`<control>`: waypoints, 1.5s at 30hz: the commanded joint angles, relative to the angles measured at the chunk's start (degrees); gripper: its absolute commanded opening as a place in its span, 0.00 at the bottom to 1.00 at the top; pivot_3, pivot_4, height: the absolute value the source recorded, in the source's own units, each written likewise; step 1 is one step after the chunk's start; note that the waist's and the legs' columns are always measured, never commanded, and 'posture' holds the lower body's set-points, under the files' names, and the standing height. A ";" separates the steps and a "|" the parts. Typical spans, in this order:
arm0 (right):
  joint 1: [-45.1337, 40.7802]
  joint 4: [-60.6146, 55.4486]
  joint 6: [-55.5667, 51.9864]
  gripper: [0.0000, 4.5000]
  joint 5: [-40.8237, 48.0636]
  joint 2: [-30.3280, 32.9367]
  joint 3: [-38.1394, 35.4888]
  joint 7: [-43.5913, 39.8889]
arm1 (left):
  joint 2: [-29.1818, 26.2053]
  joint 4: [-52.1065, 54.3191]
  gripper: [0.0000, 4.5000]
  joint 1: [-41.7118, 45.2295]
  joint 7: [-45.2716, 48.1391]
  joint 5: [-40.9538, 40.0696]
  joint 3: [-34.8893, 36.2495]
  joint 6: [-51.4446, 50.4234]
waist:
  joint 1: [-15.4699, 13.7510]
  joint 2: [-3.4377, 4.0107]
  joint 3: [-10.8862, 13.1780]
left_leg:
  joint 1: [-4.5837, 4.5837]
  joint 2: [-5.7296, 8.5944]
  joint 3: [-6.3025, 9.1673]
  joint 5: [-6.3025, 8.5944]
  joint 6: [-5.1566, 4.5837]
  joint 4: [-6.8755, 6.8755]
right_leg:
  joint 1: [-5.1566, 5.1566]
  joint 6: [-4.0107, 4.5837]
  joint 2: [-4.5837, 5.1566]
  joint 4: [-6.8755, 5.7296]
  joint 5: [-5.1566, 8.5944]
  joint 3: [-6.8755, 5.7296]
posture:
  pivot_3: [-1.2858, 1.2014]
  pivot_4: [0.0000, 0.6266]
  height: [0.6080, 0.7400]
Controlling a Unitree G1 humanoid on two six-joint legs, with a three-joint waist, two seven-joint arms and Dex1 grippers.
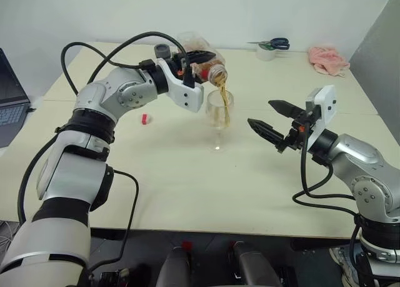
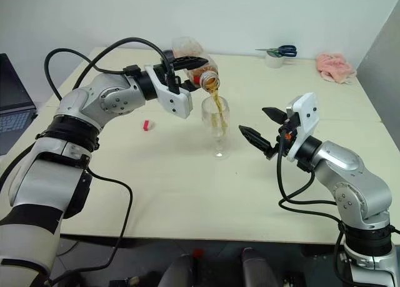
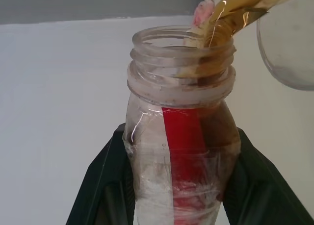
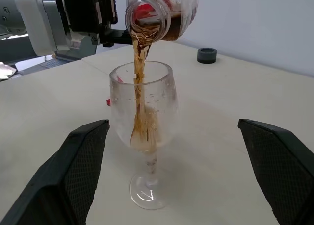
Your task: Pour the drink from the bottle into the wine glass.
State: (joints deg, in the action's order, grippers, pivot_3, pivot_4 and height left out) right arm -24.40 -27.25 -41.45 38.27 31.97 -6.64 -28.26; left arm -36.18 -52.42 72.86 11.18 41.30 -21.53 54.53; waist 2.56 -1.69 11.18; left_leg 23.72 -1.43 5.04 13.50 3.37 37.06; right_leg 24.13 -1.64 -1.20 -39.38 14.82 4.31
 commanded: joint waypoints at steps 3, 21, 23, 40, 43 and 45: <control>-1.37 -0.66 1.83 1.00 -0.51 0.33 -0.86 -0.74 | -1.11 -0.27 0.40 3.72 -3.49 1.25 -0.57 0.93 | 0.01 0.00 0.00 | -0.02 0.01 0.01 0.00 0.00 0.02 | 0.00 0.00 0.01 -0.07 0.00 0.00 | 0.52 0.24 1.00; -1.78 0.55 3.11 1.00 -1.66 -0.64 -0.10 -1.81 | -2.70 -1.74 0.40 5.62 -6.03 3.31 -2.24 2.13 | 0.05 0.00 0.00 | -0.08 0.01 0.00 -0.01 0.00 0.02 | 0.00 0.00 0.01 -0.16 0.00 0.00 | 0.52 0.24 1.00; -1.82 0.64 3.26 1.00 -1.80 -0.77 0.00 -1.88 | -2.83 -1.74 0.40 5.61 -6.05 3.20 -2.29 2.22 | 0.05 0.00 0.00 | -0.08 0.01 0.00 -0.01 0.00 0.02 | 0.00 0.00 0.01 -0.16 0.00 0.00 | 0.52 0.24 1.00; -2.67 1.88 4.15 1.00 -2.94 -1.48 0.53 -2.83 | -3.68 -2.51 0.40 5.48 -6.60 3.20 -2.28 1.41 | 0.09 0.00 0.00 | -0.10 0.01 0.00 -0.01 0.00 0.03 | 0.00 0.00 0.01 -0.19 0.00 -0.01 | 0.52 0.24 1.00; -2.72 2.02 4.39 1.00 -3.07 -1.55 0.59 -3.04 | -3.72 -2.56 0.40 5.47 -6.58 3.21 -2.28 1.29 | 0.11 0.00 0.00 | -0.10 0.01 0.00 -0.01 0.00 0.03 | 0.00 0.00 0.01 -0.20 0.00 -0.01 | 0.52 0.24 1.00; -2.77 2.07 4.43 1.00 -3.15 -1.59 0.59 -3.11 | -3.76 -2.57 0.40 5.52 -6.52 3.21 -2.30 1.25 | 0.14 0.00 0.00 | -0.10 0.01 0.00 -0.01 0.00 0.03 | 0.00 0.00 0.01 -0.20 0.00 -0.01 | 0.52 0.24 1.00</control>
State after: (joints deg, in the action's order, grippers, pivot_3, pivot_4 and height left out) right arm -25.85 -24.38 -38.29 35.00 30.49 -5.54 -31.07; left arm -38.97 -55.15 76.12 5.64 45.27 -24.51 56.22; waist 2.70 -1.69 11.18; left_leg 23.62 -1.42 5.04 13.49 3.37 37.09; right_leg 24.13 -1.64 -1.19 -39.58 14.82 4.30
